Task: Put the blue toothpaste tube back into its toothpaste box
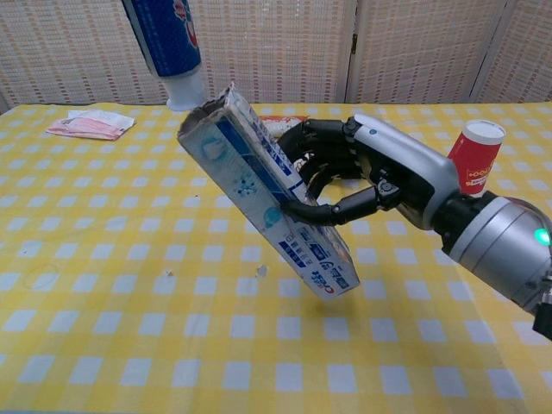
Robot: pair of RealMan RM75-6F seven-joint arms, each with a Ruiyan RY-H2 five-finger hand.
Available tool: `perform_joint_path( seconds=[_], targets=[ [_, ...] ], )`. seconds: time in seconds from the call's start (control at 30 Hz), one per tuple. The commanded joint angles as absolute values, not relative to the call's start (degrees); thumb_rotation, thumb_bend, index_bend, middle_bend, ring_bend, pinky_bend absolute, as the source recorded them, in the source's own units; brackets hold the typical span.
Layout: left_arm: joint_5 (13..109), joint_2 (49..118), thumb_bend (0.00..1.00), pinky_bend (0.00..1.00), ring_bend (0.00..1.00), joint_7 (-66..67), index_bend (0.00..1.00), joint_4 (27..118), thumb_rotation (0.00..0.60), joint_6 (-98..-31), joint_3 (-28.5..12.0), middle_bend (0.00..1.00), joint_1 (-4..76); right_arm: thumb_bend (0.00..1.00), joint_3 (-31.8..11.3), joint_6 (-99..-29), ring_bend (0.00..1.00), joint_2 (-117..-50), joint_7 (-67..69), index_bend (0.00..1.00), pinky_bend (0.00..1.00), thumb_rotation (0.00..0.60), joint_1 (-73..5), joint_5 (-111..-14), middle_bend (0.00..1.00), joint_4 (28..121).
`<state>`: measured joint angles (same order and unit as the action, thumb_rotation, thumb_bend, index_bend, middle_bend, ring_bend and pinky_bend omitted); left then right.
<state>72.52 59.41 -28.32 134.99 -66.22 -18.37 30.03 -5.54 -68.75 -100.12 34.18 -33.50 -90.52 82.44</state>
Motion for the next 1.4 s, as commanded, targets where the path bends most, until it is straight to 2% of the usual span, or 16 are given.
perform_joint_path(
  seconds=[0.03,0.73,1.13,1.4],
  targets=[
    [72.39,59.78,0.40,1.00,1.00,-28.11,0.82,134.99,0.600,-66.25,-18.36,1.00,30.18,0.30,-5.51,-69.35,0.45,-101.36,36.86,0.41,0.45,0.600,-33.58,-91.09,0.43,80.33],
    [72.47,63.51,0.40,1.00,1.00,-25.74,0.82,134.99,0.600,-67.97,-18.13,1.00,30.58,0.30,-6.48,-71.77,0.46,-108.09,47.59,0.41,0.45,0.600,-36.74,-93.77,0.43,72.43],
    [72.88,64.29,0.40,1.00,1.00,-24.41,0.82,134.99,0.600,-69.74,-17.66,1.00,29.60,0.30,-7.02,-75.64,0.46,-105.88,50.71,0.41,0.45,0.600,-36.37,-94.51,0.43,74.23],
    [71.78,64.81,0.40,1.00,1.00,-22.91,0.82,134.99,0.600,-68.68,-16.35,1.00,29.63,0.30,-7.00,-75.59,0.46,-105.09,50.17,0.40,0.45,0.600,-36.83,-94.46,0.43,76.33]
  ],
)
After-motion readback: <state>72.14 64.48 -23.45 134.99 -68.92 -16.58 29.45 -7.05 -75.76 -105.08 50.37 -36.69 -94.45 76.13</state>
